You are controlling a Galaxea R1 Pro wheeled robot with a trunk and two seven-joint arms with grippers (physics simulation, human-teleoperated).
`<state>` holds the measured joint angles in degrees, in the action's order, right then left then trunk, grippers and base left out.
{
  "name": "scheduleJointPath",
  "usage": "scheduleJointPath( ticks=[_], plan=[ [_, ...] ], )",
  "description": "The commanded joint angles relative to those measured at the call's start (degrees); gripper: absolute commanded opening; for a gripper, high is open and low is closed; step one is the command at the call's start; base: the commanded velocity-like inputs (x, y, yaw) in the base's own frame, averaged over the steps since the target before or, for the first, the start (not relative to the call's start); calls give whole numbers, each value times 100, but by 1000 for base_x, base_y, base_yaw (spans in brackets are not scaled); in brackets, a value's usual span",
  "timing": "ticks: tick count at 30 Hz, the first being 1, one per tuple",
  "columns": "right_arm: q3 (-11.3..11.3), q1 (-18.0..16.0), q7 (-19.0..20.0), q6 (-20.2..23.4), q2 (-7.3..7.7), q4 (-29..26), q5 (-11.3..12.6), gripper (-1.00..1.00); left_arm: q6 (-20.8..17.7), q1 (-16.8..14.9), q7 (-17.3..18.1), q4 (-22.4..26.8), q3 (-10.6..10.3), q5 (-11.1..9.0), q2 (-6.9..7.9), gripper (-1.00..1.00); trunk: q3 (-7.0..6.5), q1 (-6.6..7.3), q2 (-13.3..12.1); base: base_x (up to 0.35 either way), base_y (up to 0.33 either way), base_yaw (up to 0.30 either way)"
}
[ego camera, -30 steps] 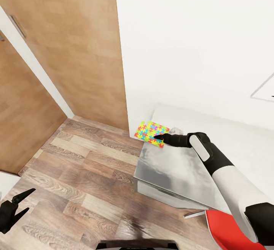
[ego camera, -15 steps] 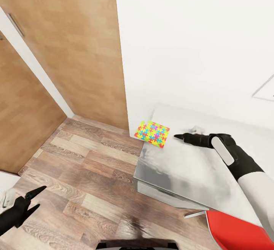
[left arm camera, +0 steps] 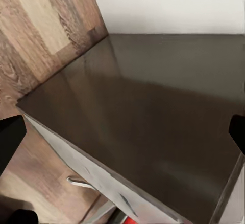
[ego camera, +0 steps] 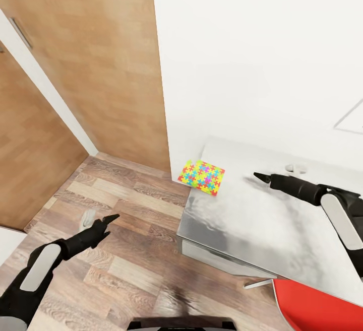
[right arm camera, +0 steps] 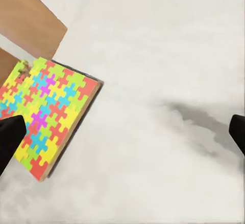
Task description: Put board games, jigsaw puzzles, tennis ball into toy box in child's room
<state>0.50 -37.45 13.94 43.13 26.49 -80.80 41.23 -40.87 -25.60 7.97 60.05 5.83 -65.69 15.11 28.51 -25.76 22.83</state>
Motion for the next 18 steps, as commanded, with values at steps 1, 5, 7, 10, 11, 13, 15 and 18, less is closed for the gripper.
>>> scheduleJointPath(
  ticks=[1, 5, 7, 10, 11, 13, 15, 18],
  plan=[
    [0, 0, 13, 20, 4, -9, -6, 100, -30, -13, 19, -8, 2, 17, 0, 100, 8, -3, 9, 0, 0, 0],
    [-153, 264, 13, 34, 23, -558, 3, 100, 186, -493, 195, -466, -581, 132, -10, 100, 8, -3, 9, 0, 0, 0],
    [-183, 323, 13, 40, 26, -680, 5, 100, 230, -608, 305, -565, -713, 166, -17, 100, 8, -3, 9, 0, 0, 0],
    [-219, 410, 13, 64, 28, -855, 10, 100, 264, -809, 572, -714, -902, 219, -34, 100, 8, -3, 9, 0, 0, -1],
    [-219, 410, 13, 64, 28, -855, 10, 100, 264, -809, 572, -714, -902, 219, -34, 100, 8, -3, 9, 0, 0, -4],
    [-237, 465, 13, 132, 28, -967, 12, 100, 260, -993, 870, -877, -1023, 254, -26, 100, 6, -3, 9, 0, 0, -34],
    [-242, 483, 12, 190, 25, -1007, 13, 100, 255, -1072, 1043, -993, -1067, 271, -17, 100, 2, -3, 9, 0, 0, -83],
    [-245, 504, 14, 351, 13, -1065, 15, 100, 257, -1198, 1488, -1286, -1133, 316, 7, 100, -6, -3, 9, 0, 0, -134]
  ],
)
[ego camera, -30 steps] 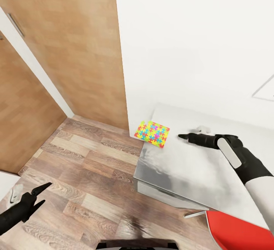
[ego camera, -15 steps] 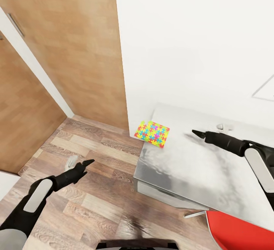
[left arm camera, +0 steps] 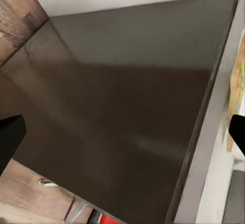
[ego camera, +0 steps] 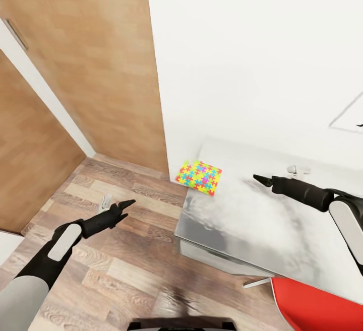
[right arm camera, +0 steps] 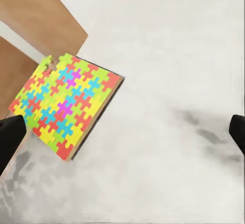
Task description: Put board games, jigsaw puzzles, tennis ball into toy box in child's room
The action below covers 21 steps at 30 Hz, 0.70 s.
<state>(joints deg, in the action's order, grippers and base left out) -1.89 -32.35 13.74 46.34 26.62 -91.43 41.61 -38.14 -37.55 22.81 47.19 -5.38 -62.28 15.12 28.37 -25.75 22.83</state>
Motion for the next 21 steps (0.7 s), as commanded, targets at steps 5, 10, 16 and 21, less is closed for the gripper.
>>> scheduleJointPath(
  ticks=[5, 10, 16, 21],
  plan=[
    [-15, 4, 38, 314, -105, -61, -22, 100, 6, -139, 1120, -455, -78, 272, 71, 100, -9, -3, 9, 0, 0, -189],
    [-26, 3, 35, 425, -229, -82, -21, 100, 25, -182, 1738, -623, -71, 625, 96, 100, -27, -3, 9, 0, 0, -226],
    [-44, 2, 33, 498, -333, -94, -21, 100, 187, -190, 2150, -725, -69, 879, 111, 100, -46, -3, 9, 0, 0, -249],
    [-50, 4, 34, 522, -372, -99, -21, 100, 350, -180, 2291, -758, -70, 963, 116, 100, -59, -3, 9, 0, 0, -213]
  ],
)
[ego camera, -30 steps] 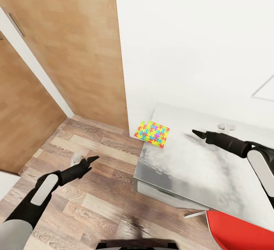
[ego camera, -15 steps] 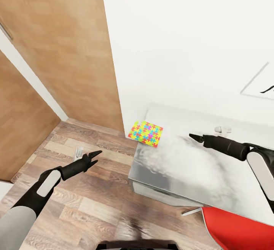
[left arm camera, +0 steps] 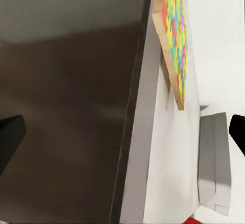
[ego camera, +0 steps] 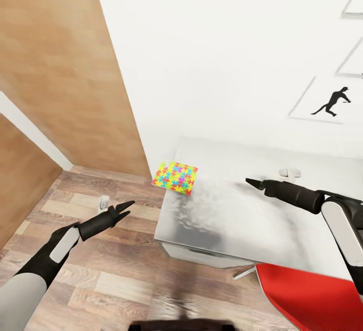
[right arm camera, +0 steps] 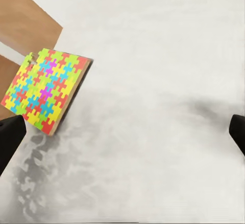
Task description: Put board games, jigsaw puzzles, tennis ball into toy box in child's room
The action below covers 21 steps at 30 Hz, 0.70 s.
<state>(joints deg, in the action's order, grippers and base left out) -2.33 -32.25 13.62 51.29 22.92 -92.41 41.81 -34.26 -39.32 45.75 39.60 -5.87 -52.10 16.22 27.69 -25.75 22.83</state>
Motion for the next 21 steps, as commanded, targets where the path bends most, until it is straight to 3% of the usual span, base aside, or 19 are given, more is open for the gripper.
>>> scheduleJointPath(
  ticks=[1, 12, 21],
  plan=[
    [-6, -6, 47, 28, -1, -1, -41, 100, -39, -3, -3, 0, -20, -55, 7, 100, 6, -3, 10, 0, 0, -164],
    [-11, -2, 49, 44, -33, -4, -41, 100, 117, 16, 114, -43, -19, 21, 12, 100, -4, -3, 10, 16, 1, -75],
    [-12, 1, 48, 47, -39, -5, -41, 100, 207, 37, 138, -80, -19, 41, 15, 100, -5, -3, 10, 192, 36, -17]
  ],
)
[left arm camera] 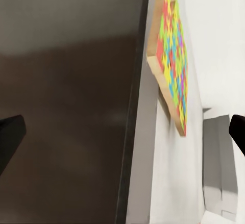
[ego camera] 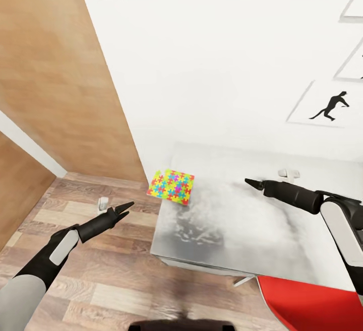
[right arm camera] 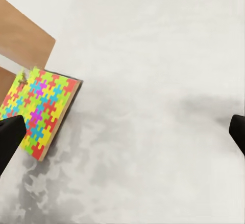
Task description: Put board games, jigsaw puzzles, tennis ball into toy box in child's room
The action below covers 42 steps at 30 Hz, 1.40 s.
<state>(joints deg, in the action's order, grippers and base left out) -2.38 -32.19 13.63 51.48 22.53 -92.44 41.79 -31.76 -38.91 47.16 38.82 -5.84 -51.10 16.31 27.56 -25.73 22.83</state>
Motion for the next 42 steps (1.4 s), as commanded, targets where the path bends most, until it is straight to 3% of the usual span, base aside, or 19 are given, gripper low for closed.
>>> scheduleJointPath(
  ticks=[1, 42],
  plan=[
    [-8, -5, 47, 28, 0, -2, -40, 100, -42, -4, -4, -1, -22, -59, 6, 100, 8, -5, 9, 233, 42, -9],
    [-16, -6, 48, 29, -3, -2, -40, 100, 463, 3, -2, -377, -34, -51, -84, 100, 7, -5, 9, 38, 6, -1]
  ],
)
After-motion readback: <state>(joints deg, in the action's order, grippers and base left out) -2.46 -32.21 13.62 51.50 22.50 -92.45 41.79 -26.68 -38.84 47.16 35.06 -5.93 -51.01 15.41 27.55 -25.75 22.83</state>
